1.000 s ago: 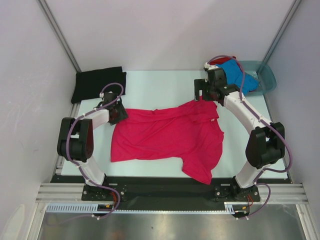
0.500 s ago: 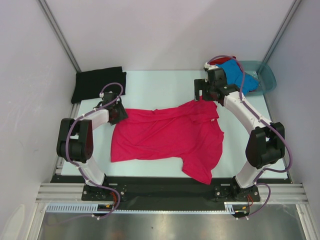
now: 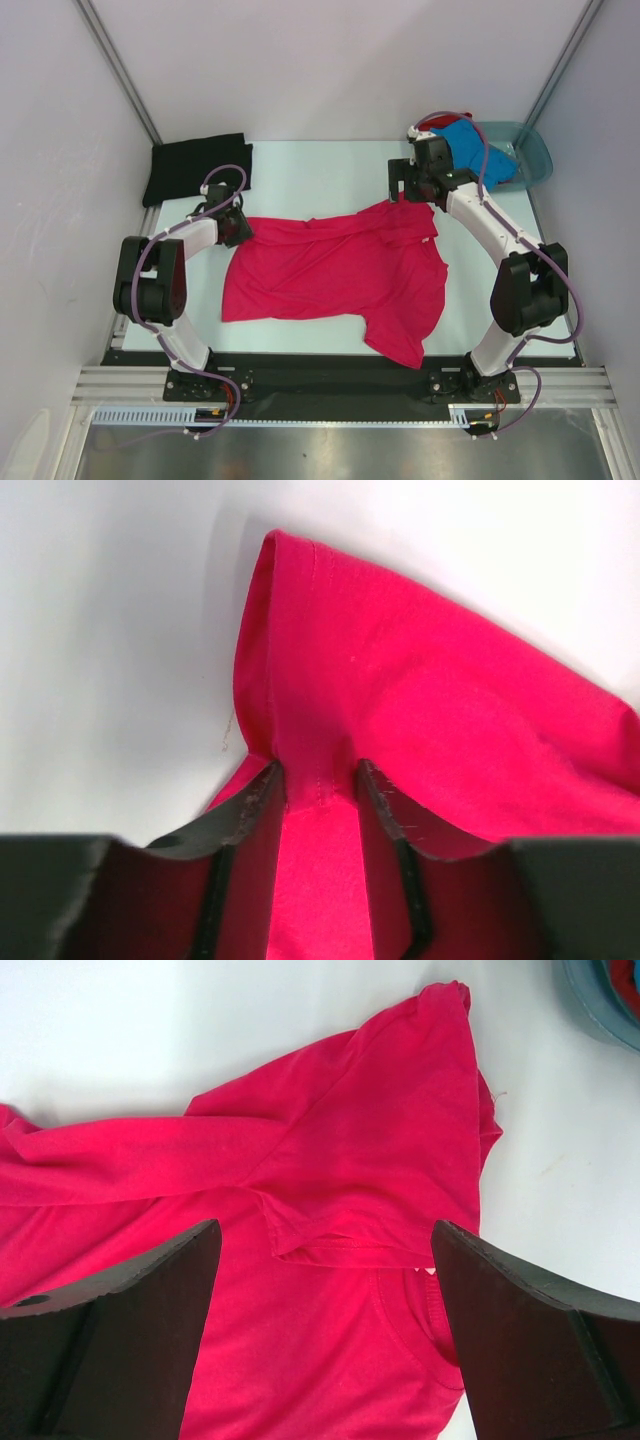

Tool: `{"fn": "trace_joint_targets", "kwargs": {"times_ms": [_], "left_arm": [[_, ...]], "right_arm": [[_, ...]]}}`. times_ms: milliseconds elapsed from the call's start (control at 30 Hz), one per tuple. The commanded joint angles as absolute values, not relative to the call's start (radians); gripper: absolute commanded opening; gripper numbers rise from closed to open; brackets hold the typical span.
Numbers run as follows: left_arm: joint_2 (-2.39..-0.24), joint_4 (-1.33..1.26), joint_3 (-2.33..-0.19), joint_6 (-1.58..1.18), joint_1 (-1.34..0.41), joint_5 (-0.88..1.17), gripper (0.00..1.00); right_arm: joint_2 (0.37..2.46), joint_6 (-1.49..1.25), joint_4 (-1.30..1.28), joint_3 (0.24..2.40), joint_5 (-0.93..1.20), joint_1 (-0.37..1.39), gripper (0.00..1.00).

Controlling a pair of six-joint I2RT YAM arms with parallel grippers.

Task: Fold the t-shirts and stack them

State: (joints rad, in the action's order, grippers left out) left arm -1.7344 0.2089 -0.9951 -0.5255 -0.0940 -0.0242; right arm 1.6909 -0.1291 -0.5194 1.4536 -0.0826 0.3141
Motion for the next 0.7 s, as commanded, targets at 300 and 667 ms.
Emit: {"fn": "trace_joint_targets", "kwargs": {"times_ms": [300,667], "left_arm": [[-1.622,0.294,-1.029,-0.496,-0.090,-0.094,0.36],[-1.557,0.405,-1.071,-0.414,-0.091,-0.141,0.38]], "right_arm": [[1.695,-0.115,-0.534,1.476,-0.092,0.314,0.92],[1.690,-0.115,-0.538,1.477,-0.086,0.314,0.91]]}}
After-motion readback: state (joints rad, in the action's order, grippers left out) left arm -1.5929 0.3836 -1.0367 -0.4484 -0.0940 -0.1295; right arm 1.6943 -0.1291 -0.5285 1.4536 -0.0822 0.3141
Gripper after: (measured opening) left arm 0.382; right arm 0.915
